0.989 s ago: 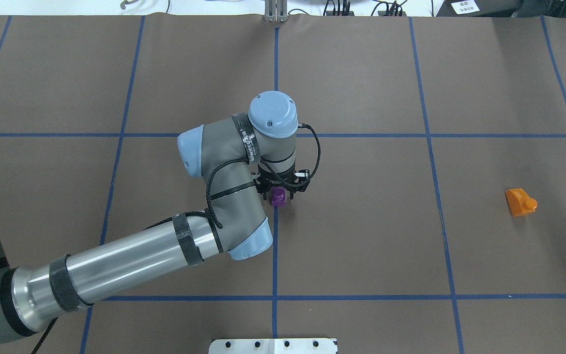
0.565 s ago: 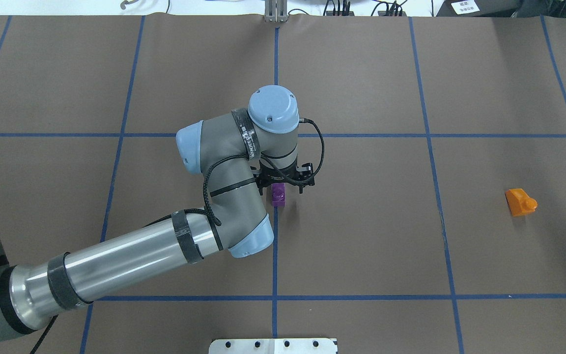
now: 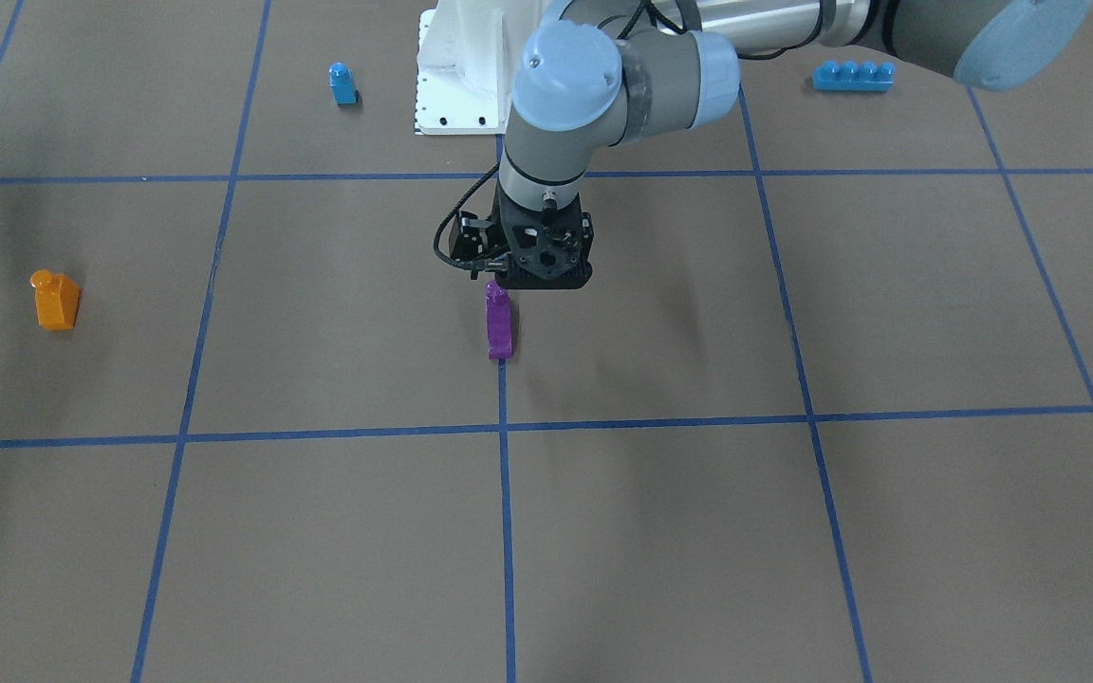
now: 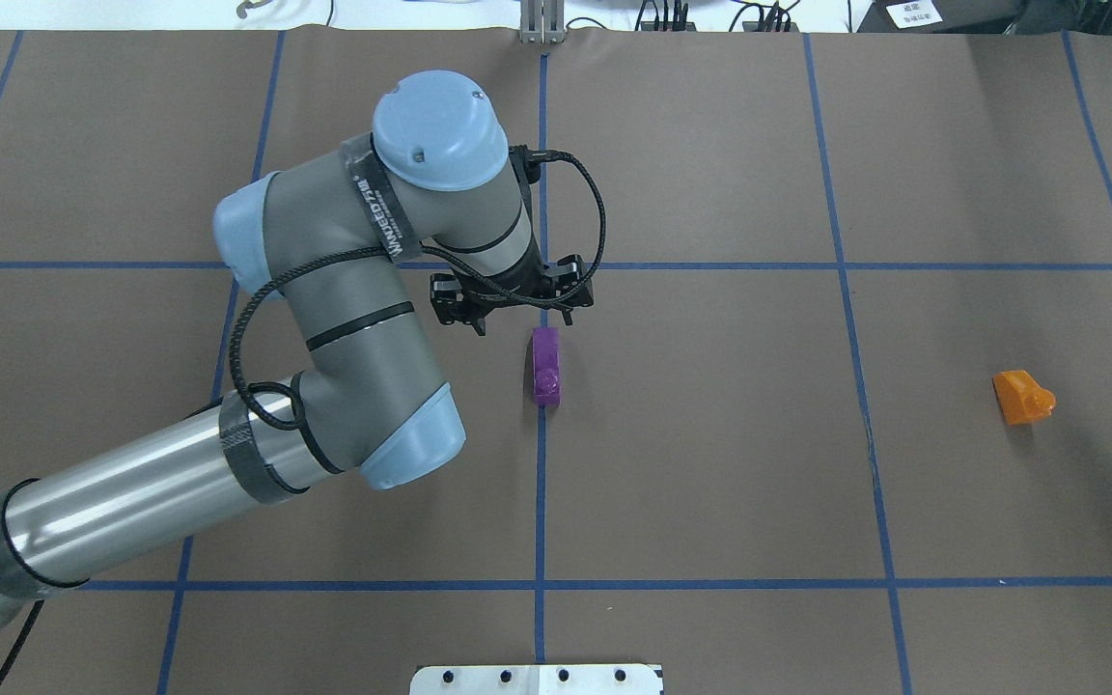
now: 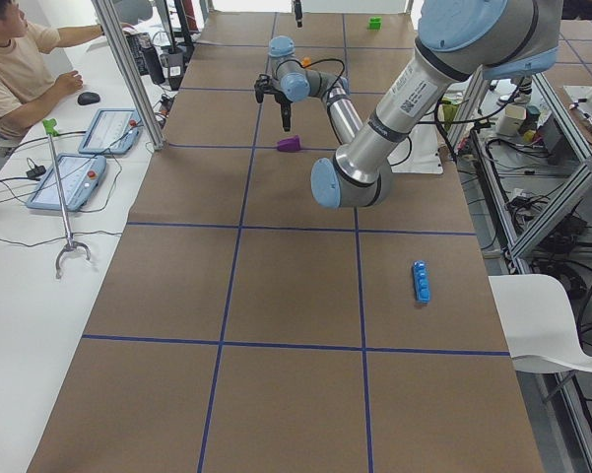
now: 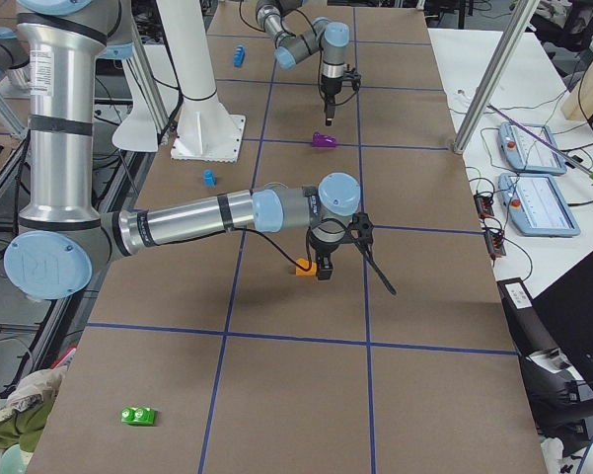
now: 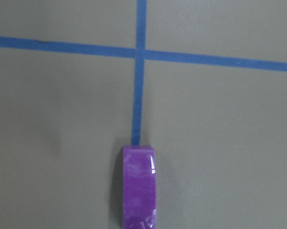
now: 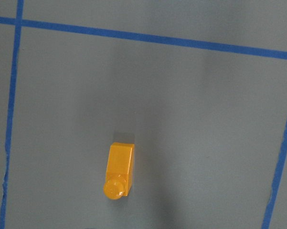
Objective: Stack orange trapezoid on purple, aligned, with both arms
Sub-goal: 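Grasp the orange trapezoid block with the right gripper while the left gripper hovers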
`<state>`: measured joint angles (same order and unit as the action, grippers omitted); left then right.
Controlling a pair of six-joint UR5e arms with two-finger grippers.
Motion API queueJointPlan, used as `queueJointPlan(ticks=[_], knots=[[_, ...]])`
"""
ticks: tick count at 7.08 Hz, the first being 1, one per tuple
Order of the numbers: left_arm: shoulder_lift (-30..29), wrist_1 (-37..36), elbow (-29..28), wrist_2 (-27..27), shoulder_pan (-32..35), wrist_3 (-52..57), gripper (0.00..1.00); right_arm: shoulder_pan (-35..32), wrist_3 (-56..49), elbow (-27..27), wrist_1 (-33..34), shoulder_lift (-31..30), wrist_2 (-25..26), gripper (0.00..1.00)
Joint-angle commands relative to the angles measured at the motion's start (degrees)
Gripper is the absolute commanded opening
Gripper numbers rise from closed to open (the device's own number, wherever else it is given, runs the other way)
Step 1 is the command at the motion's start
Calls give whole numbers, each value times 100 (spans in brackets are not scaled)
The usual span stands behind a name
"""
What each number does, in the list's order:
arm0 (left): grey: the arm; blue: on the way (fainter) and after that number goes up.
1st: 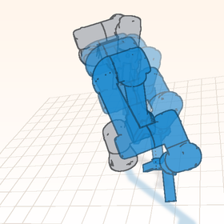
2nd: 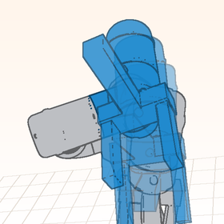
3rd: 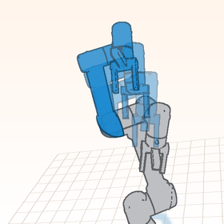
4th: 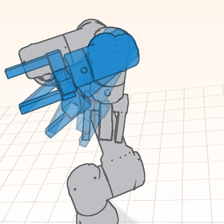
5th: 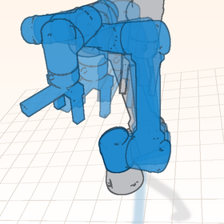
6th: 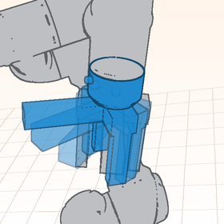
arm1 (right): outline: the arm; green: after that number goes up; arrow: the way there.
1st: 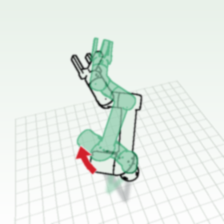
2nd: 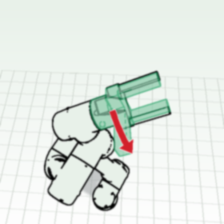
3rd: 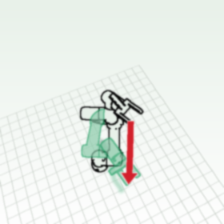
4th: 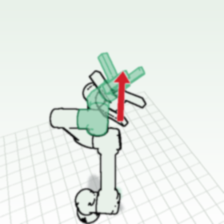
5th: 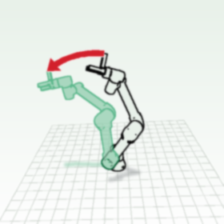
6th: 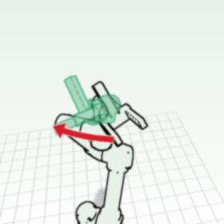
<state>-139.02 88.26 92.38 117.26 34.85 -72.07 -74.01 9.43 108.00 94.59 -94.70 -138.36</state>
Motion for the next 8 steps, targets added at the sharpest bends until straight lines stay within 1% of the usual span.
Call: queueJointPlan(ticks=[1,2,3,4,5,8], knots=[[147,-405,526,-1,119,-26,100,596,880,-86,-920,-205,362,97],[139,-406,527,-1,119,-35,100,929,1642,-139,-1656,-381,388,97],[147,-406,527,-10,119,-36,100,1210,2406,-191,-2333,-470,580,97],[147,-406,527,-10,119,-36,100,1413,2701,-349,-2845,-584,686,97],[147,-406,527,-10,119,-36,100,1433,2774,-550,-3059,-576,696,98],[147,-406,518,-18,110,-53,100,1538,2871,-736,-3113,-533,696,98]])
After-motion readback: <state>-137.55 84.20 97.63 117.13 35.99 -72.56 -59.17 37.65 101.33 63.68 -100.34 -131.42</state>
